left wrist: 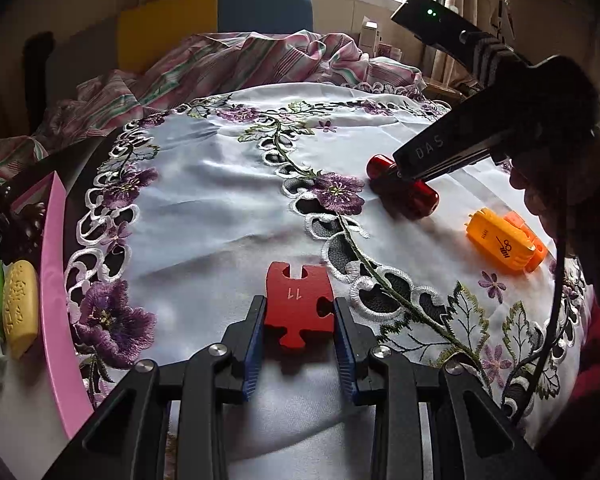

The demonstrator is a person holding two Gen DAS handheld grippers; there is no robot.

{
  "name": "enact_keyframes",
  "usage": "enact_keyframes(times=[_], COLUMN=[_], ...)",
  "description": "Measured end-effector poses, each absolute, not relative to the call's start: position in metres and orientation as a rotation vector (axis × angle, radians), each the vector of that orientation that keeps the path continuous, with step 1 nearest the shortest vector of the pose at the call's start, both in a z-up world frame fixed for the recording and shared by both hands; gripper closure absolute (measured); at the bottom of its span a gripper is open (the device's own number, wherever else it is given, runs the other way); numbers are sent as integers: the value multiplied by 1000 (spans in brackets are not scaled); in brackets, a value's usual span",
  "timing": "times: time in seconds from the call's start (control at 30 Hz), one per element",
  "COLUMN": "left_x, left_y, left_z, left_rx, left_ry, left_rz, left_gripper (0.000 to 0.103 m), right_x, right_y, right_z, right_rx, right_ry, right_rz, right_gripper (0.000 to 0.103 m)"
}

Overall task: Organize rigid objects
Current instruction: 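Grasp the red cylinder with the right gripper while the left gripper holds the puzzle piece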

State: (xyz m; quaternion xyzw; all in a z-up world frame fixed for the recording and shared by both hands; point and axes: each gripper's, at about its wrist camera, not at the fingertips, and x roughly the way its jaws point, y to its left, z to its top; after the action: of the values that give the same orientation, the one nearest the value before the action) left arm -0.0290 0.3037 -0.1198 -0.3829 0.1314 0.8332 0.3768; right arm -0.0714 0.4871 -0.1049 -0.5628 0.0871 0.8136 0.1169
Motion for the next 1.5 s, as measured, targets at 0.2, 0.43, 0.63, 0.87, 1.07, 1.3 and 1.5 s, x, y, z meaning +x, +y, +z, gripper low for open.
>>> enact_keyframes(times=[0.2, 0.43, 0.63, 0.87, 1.07, 1.3, 1.5], left_x=[-29, -29, -29, -28, -25, -24, -14], left_y=[303, 303, 302, 303, 305, 301, 294], left_z=[-120, -120, -119, -118, -117, -111, -94], left_rx=[-969, -967, -969, -973, -976, -1012, -971], left_ry=[332, 332, 332, 341, 360, 335, 321], left_rz=[2134, 2137, 2140, 2146, 2152, 2153, 2159], left_gripper=[70, 70, 70, 71, 71, 71, 71], right_x=[-47, -44, -45, -44, -44, -45, -45], right_y=[453, 435, 442, 441, 439, 439, 438], right_z=[-96, -111, -114, -114, -114, -114, -113], right_rx=[-1659, -1719, -1712, -1713, -1718, -1713, -1710], right_ry=[318, 318, 372, 332, 310, 303, 287], right_rz=[2465, 2494, 2512, 2534, 2544, 2553, 2560], right_gripper=[77, 77, 76, 77, 77, 77, 77])
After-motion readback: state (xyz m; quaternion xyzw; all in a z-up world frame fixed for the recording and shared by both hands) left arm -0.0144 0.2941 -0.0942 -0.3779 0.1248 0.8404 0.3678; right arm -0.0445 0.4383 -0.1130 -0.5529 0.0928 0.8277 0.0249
